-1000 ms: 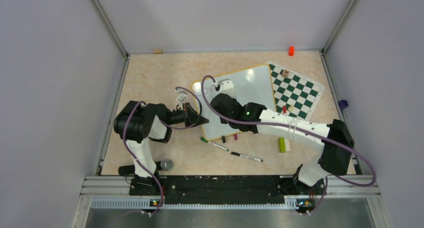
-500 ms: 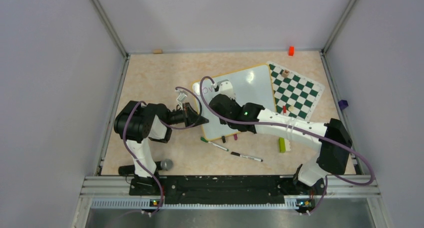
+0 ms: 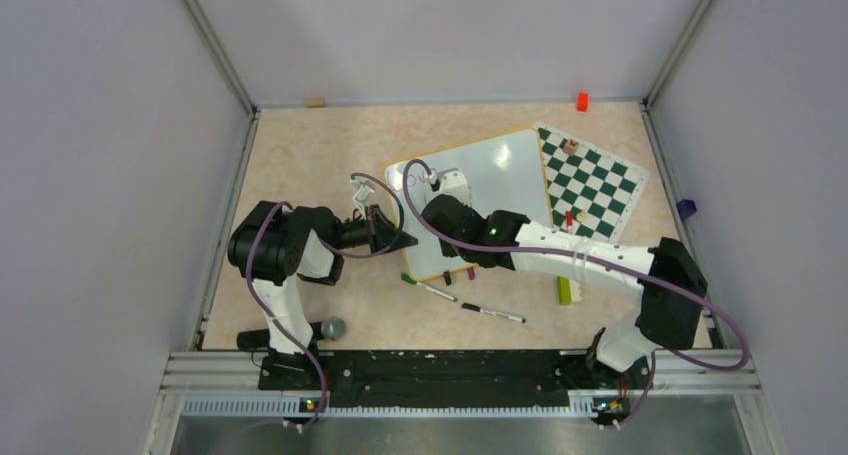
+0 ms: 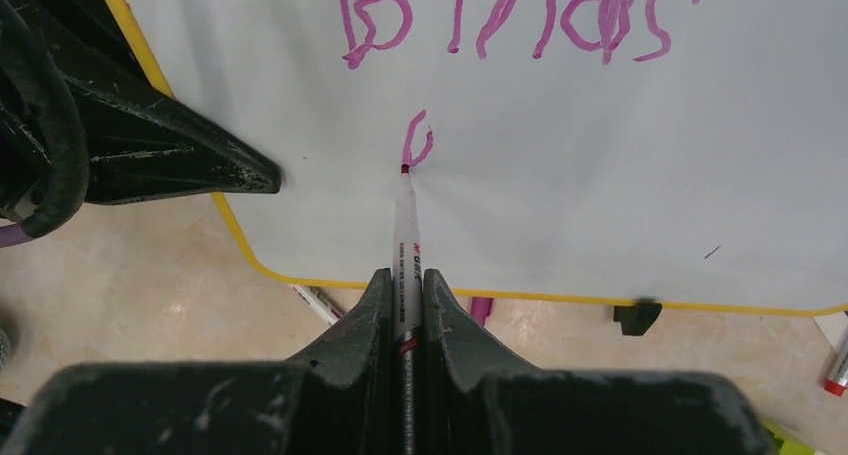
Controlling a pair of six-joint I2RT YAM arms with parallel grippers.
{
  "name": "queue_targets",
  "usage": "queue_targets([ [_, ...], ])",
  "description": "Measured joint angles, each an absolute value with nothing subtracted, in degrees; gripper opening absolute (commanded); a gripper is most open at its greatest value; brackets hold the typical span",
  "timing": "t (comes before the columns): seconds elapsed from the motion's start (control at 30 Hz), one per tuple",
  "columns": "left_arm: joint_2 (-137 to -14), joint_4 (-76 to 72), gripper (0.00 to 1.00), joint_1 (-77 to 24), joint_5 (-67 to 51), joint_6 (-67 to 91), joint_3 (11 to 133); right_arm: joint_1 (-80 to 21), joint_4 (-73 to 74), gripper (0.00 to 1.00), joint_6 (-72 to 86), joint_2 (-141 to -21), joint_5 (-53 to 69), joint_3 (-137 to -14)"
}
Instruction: Write a sentence on the whiteboard
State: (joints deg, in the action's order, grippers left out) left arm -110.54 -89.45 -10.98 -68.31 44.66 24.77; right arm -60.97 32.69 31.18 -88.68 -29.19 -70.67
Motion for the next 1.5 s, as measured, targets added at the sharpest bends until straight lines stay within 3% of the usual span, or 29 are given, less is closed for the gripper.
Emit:
queue_targets([
  [1.5,-110.54,-89.56,0.00,-10.98,-68.49,44.60,24.77,-60.12,34.37,0.00,28.56,-89.76,-33.08,-75.05],
])
